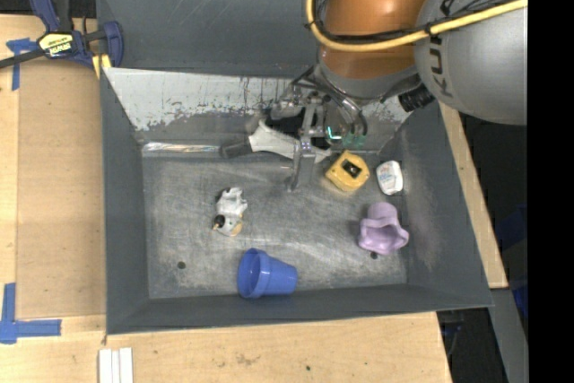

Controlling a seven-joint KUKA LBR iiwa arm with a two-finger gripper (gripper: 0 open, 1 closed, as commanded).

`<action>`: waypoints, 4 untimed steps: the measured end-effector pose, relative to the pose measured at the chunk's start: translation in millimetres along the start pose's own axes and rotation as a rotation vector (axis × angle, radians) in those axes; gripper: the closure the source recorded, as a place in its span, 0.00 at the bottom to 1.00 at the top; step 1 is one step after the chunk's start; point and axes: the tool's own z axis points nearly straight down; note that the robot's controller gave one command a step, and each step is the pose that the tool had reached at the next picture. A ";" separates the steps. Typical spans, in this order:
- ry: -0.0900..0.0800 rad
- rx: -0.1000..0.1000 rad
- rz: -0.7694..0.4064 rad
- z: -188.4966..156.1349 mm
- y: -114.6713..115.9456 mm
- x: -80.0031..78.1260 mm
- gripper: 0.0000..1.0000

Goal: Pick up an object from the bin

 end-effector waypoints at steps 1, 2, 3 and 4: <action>-0.005 -0.001 -0.005 12.0 -26.2 1.2 0.00; -0.011 0.000 0.009 68.5 -25.2 -2.6 0.00; -0.002 0.000 -0.025 97.7 -11.8 -4.6 1.00; -0.002 0.000 -0.025 97.7 -12.0 -4.6 1.00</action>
Offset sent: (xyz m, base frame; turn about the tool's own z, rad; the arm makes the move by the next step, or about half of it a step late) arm 0.0034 -0.0089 -0.1518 0.0243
